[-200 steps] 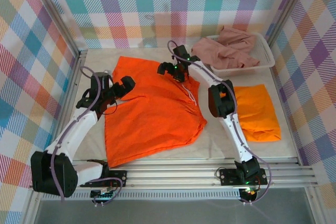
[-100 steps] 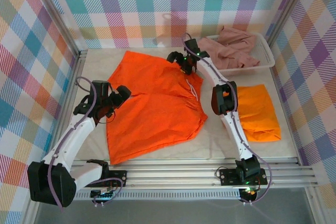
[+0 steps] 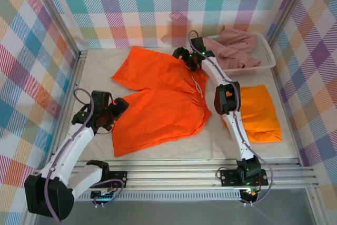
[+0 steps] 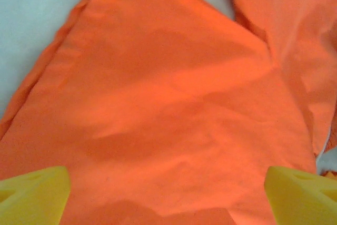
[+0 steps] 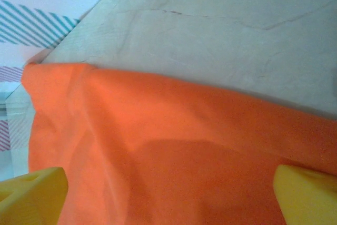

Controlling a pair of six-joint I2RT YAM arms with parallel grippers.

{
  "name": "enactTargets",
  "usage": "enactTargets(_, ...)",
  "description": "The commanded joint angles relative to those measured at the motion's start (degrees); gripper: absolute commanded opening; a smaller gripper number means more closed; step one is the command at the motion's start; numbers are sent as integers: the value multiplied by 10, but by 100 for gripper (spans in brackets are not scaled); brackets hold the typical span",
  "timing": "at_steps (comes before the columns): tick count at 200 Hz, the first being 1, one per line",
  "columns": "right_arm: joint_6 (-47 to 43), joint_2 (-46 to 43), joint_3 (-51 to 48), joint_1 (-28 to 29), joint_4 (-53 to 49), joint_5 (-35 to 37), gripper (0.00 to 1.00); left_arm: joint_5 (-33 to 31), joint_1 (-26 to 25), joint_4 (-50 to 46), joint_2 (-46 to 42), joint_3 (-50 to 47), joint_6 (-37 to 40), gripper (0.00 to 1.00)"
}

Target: Fold and stack the shorts

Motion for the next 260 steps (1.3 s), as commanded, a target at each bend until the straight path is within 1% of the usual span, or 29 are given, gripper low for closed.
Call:
enactTargets(1,-44,-64,0,15,32,-25,100,-44,-8,-97,-33,-26,-68,90)
enactTargets(27,-48,-155,-79,28,76,-36,99,-42,-21,-144,-61,-55,-124,86)
enactTargets(58,-54,-257,-171,38,98,-38,100,-85,-76,-230,-83,-65,-184,80)
enactTargets(75,-62,-315,-223,44,106,-35,100,-80,-94,-261,-92,-80,-215,78)
enactTargets(88,-68,-363,-284,47,119,-24,99,-66,-104,-267,-97,-99,-237,76)
enactTargets(108,-61,-445,-393,51,166,-16,99,-70,-115,-274,-97,-120,-259,73)
enactTargets(127,-67,-502,-468,51,183,-8,100,-66,-116,-261,-87,-133,-265,71)
enactTargets(144,-77,-552,-526,51,180,4,99,-55,-117,-230,-66,-142,-262,70)
enactTargets(168,-85,-618,-613,50,173,18,100,-40,-120,-203,-24,-146,-262,65)
enactTargets(190,-85,-678,-704,48,186,49,100,-40,-127,-186,2,-154,-269,60)
enactTargets(226,-67,-730,-813,39,185,54,99,-39,-130,-148,35,-169,-276,54)
enactTargets(249,-60,-760,-866,39,179,59,100,-43,-131,-127,49,-172,-272,46)
enactTargets(260,-54,-773,-888,38,172,62,99,-51,-130,-119,53,-172,-269,39)
